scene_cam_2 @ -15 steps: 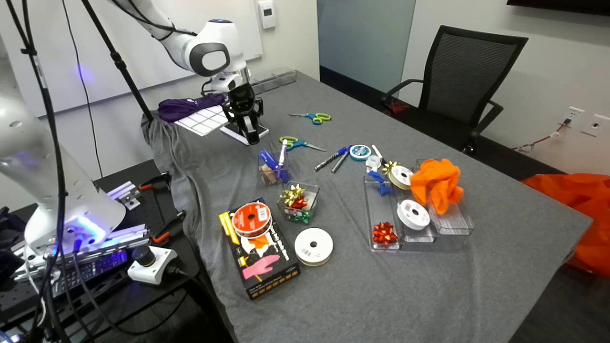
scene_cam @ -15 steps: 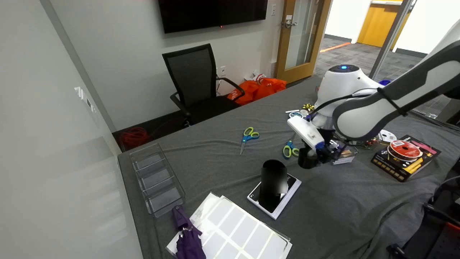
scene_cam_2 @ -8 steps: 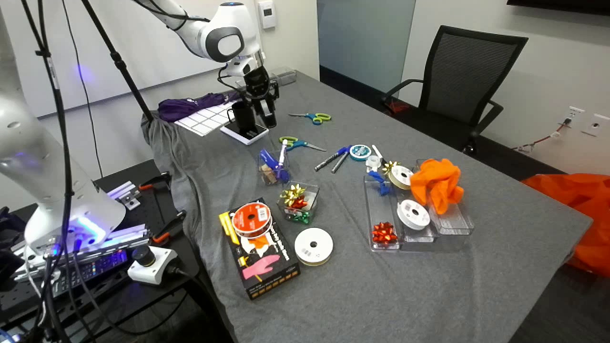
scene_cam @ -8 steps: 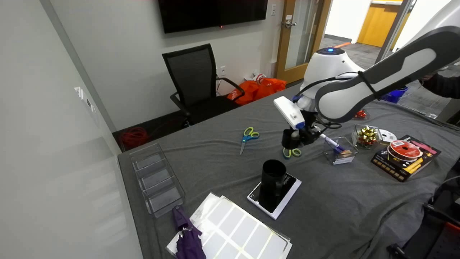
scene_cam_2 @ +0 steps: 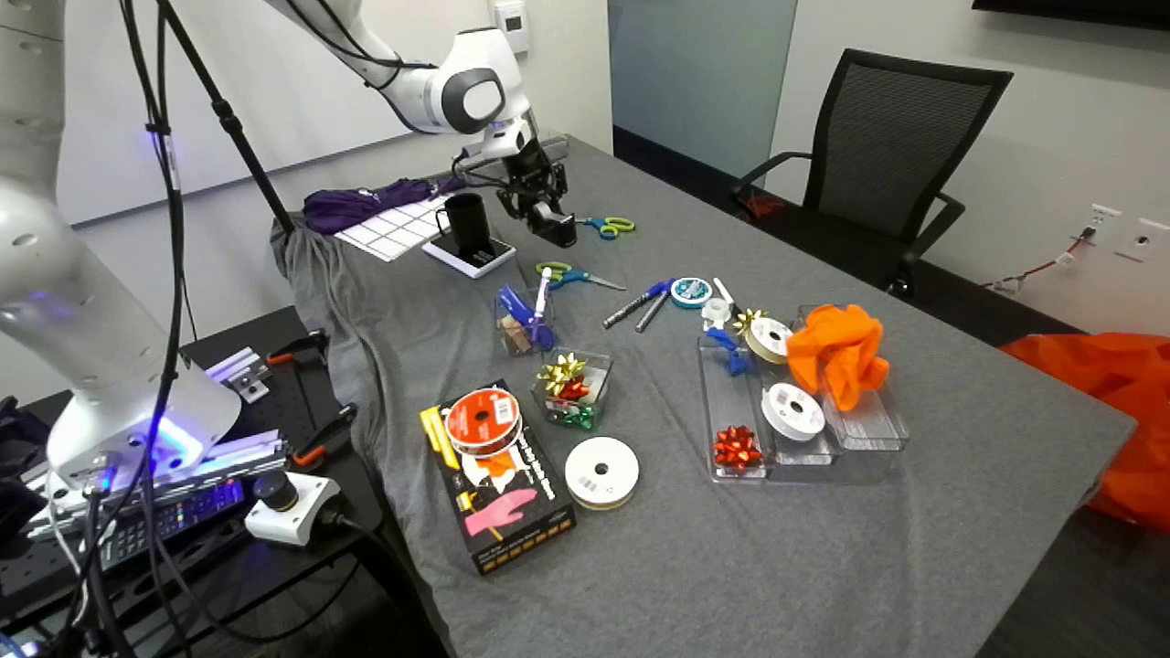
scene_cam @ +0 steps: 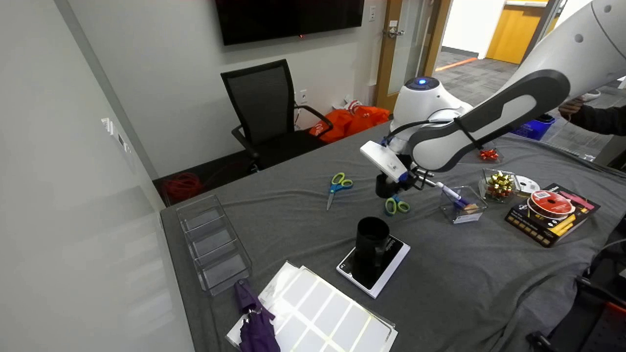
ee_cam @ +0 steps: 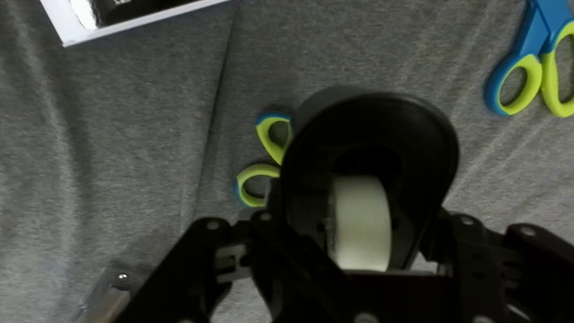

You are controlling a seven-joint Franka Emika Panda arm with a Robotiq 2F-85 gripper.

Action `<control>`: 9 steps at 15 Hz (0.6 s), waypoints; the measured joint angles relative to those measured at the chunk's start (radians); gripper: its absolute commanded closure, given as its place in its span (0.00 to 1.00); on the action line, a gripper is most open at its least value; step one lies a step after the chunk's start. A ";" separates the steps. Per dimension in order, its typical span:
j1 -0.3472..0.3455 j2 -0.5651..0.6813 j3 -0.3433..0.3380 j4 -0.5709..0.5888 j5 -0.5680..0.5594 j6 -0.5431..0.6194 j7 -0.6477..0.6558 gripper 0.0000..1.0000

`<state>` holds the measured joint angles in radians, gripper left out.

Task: Move the black masking tape dispenser forward

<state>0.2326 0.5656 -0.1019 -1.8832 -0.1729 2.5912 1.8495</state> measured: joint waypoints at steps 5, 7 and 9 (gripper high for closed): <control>-0.036 0.088 0.024 0.092 0.034 -0.015 -0.227 0.60; -0.041 0.123 0.025 0.136 0.041 -0.035 -0.303 0.60; -0.045 0.158 0.023 0.181 0.041 -0.053 -0.379 0.60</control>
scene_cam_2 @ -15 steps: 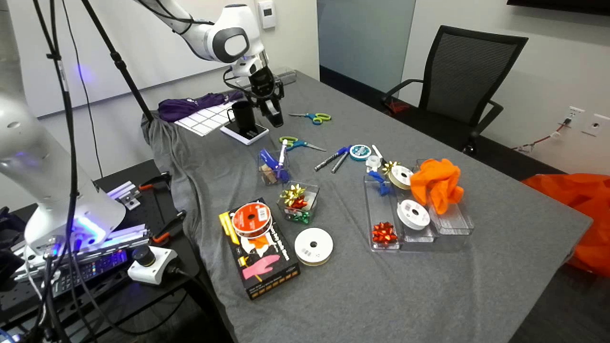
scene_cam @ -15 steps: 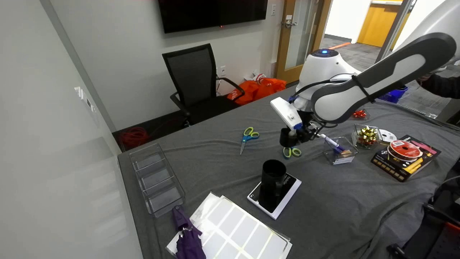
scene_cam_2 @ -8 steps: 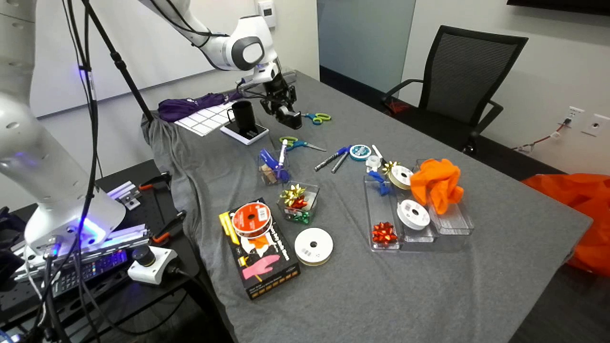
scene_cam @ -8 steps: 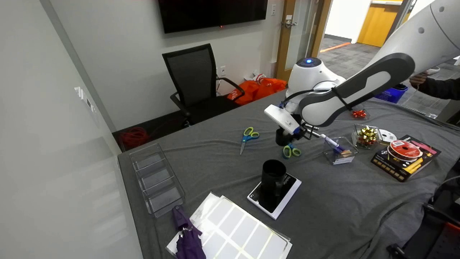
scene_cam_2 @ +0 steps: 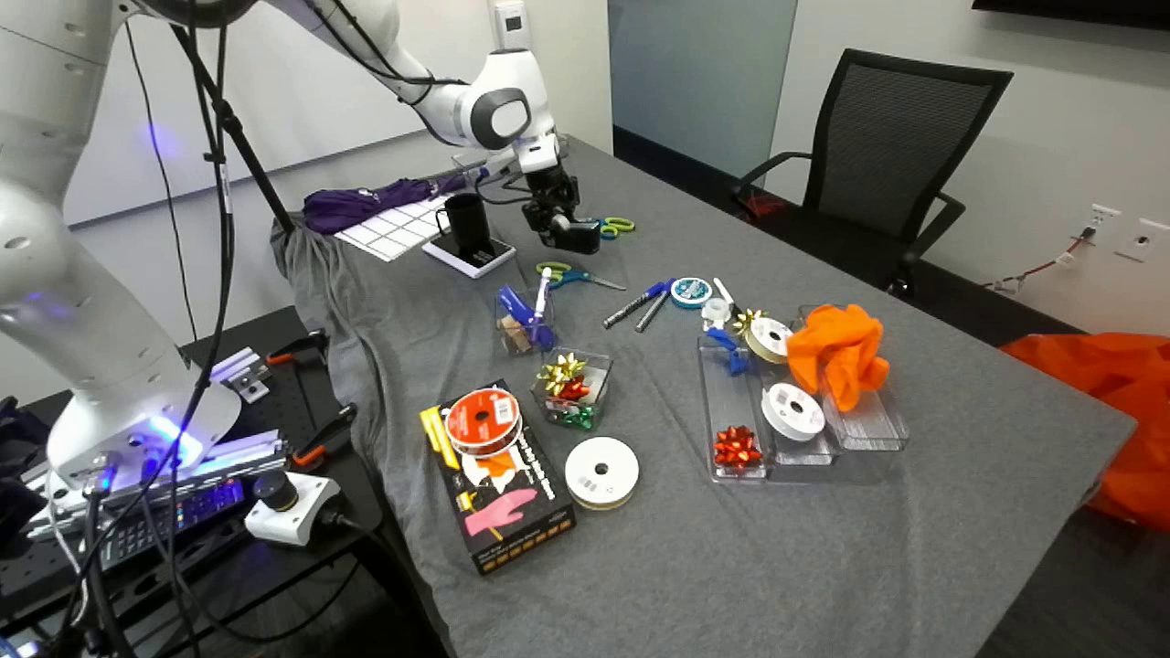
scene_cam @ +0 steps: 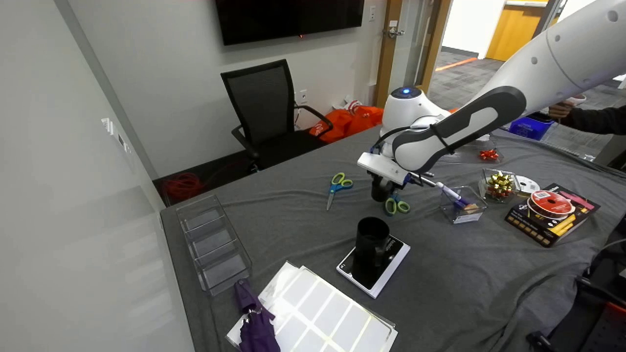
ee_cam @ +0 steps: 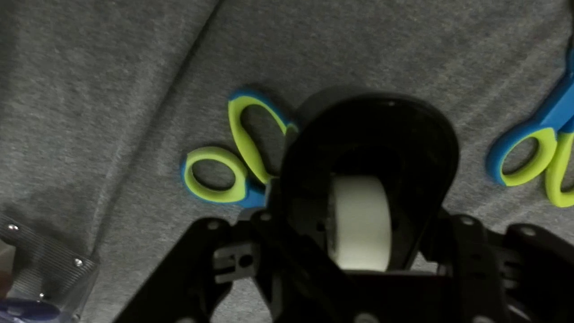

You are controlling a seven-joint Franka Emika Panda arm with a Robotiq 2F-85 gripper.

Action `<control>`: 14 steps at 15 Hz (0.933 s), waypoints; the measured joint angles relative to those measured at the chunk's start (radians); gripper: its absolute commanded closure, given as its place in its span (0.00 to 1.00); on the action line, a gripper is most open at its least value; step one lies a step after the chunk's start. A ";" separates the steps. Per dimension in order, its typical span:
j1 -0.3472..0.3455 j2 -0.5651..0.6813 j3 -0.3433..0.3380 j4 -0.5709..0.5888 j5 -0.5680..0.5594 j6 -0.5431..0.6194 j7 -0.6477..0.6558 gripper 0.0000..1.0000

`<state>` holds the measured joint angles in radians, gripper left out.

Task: Move the black masking tape dispenser forward

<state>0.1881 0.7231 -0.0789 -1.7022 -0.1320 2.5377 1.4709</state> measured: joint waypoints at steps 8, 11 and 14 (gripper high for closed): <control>-0.004 0.132 -0.028 0.180 0.001 -0.046 -0.140 0.60; -0.004 0.184 -0.036 0.228 0.002 -0.054 -0.144 0.60; -0.003 0.221 -0.042 0.266 0.007 -0.069 -0.144 0.03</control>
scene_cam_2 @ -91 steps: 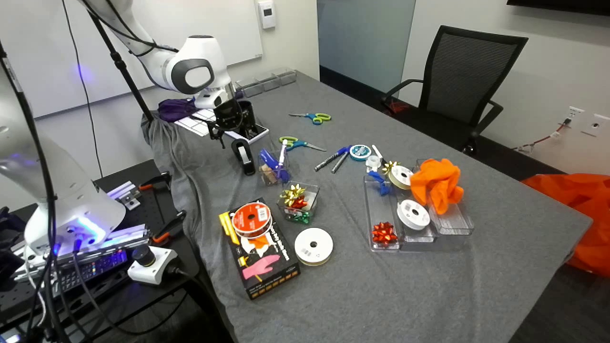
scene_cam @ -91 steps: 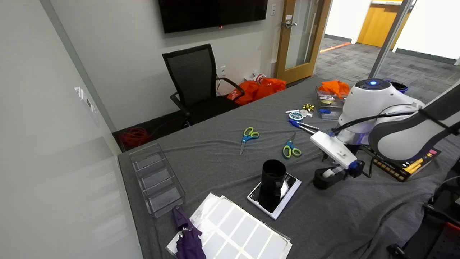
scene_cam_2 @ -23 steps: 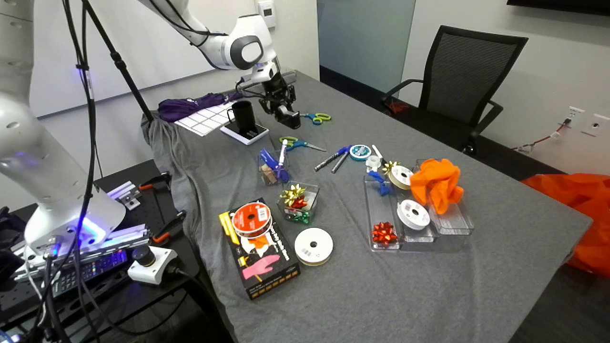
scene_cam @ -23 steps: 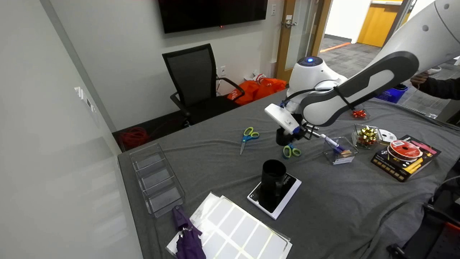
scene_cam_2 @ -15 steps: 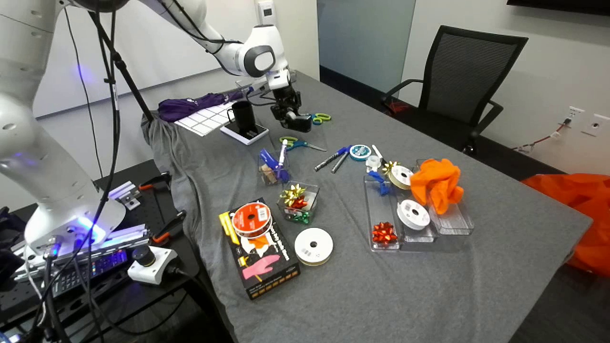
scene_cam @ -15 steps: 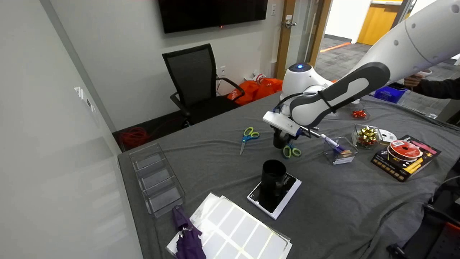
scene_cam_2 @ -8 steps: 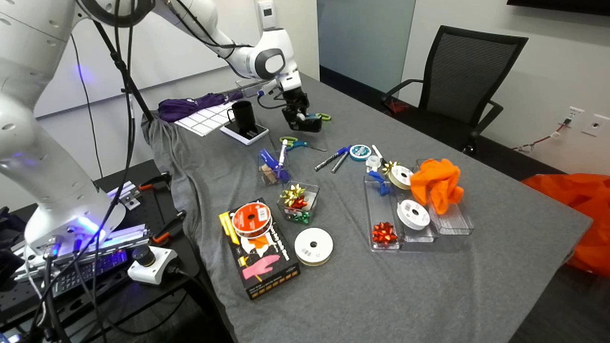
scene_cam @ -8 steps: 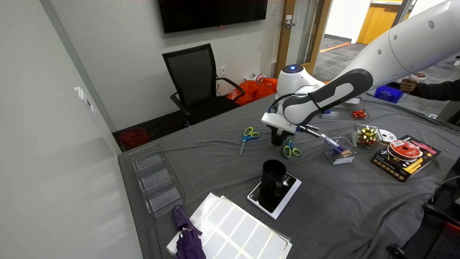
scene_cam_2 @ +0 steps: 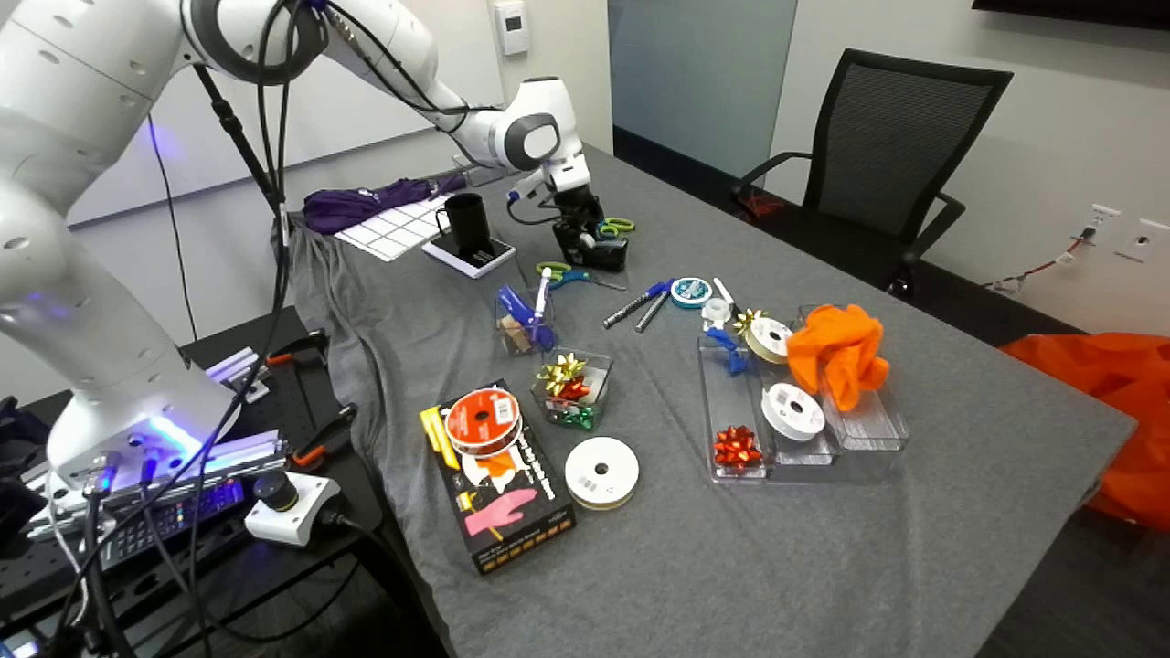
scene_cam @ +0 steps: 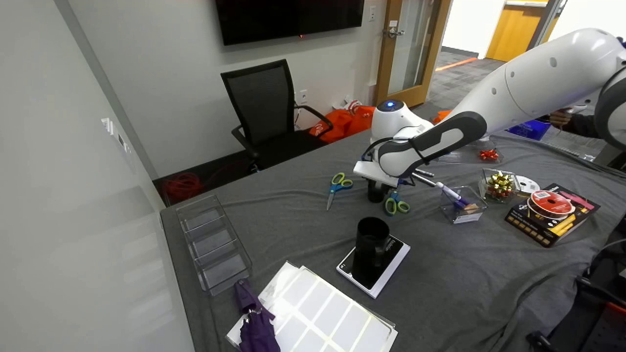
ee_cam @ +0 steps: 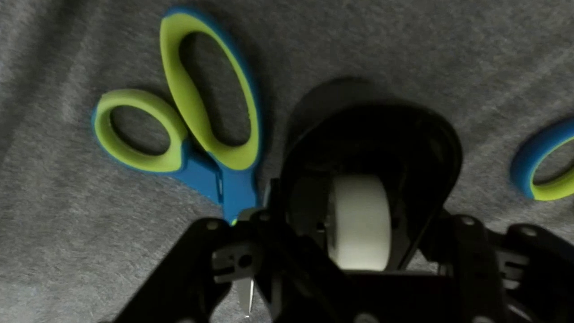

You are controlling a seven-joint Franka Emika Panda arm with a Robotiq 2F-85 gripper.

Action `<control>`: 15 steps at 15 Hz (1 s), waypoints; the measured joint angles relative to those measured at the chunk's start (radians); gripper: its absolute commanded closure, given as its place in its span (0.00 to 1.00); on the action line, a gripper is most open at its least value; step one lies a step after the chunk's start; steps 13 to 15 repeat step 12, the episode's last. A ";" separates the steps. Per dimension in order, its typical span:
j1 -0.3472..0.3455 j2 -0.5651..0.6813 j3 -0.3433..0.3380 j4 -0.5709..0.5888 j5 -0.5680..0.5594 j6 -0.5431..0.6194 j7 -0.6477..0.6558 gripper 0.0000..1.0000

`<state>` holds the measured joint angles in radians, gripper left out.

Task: Move the black masking tape dispenser forward

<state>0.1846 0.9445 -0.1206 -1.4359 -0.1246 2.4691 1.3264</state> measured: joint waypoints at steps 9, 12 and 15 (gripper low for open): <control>0.000 -0.062 0.002 -0.020 0.015 0.006 -0.044 0.00; 0.000 -0.136 0.006 -0.090 0.031 0.007 -0.089 0.00; 0.000 -0.136 0.006 -0.090 0.031 0.007 -0.089 0.00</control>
